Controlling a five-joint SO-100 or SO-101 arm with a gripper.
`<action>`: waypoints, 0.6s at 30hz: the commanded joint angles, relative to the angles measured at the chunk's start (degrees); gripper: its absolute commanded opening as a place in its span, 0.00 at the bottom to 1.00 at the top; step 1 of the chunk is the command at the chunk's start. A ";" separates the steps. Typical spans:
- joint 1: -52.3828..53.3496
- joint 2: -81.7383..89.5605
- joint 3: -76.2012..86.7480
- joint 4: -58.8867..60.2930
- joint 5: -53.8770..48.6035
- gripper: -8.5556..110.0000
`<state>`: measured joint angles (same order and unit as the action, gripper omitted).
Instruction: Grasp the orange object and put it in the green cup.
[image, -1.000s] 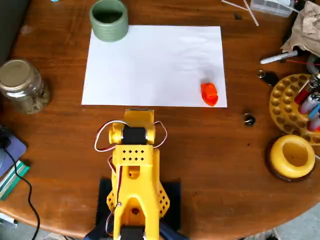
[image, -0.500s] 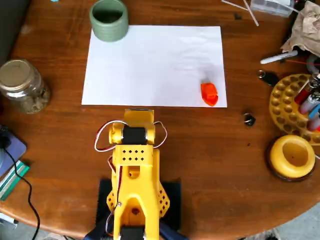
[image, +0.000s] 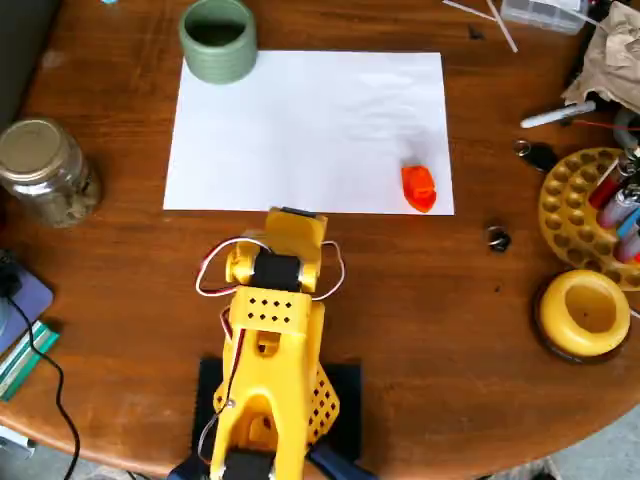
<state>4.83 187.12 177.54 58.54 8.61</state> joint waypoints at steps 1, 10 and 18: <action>4.39 -0.35 -0.09 -6.33 15.12 0.07; 9.67 -0.35 0.00 -11.51 65.13 0.10; 12.48 -0.26 0.00 -22.32 69.61 0.10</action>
<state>16.17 186.50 177.54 38.85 77.17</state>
